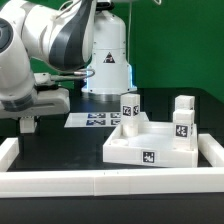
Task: Assemble square table
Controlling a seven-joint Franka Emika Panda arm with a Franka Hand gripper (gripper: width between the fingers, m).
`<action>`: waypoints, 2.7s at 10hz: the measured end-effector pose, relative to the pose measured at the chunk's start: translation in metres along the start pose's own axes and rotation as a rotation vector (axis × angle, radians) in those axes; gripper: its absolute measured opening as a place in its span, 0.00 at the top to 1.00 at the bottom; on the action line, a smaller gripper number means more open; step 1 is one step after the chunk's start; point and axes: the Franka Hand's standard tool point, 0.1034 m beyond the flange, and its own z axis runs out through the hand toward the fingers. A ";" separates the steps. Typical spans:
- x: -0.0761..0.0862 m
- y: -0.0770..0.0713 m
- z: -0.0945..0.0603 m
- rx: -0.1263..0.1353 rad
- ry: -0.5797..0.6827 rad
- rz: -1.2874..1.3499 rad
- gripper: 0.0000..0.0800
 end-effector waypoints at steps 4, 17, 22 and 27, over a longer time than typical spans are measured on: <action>-0.007 -0.015 -0.029 0.010 0.014 -0.029 0.64; 0.014 -0.042 -0.123 0.080 0.543 0.035 0.64; 0.026 -0.057 -0.163 0.052 0.867 0.124 0.64; 0.025 -0.052 -0.156 0.012 0.930 0.141 0.64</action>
Offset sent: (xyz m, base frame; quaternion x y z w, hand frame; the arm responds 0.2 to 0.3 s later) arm 0.0152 0.0314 0.0493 0.0268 0.0022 -0.0219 0.9994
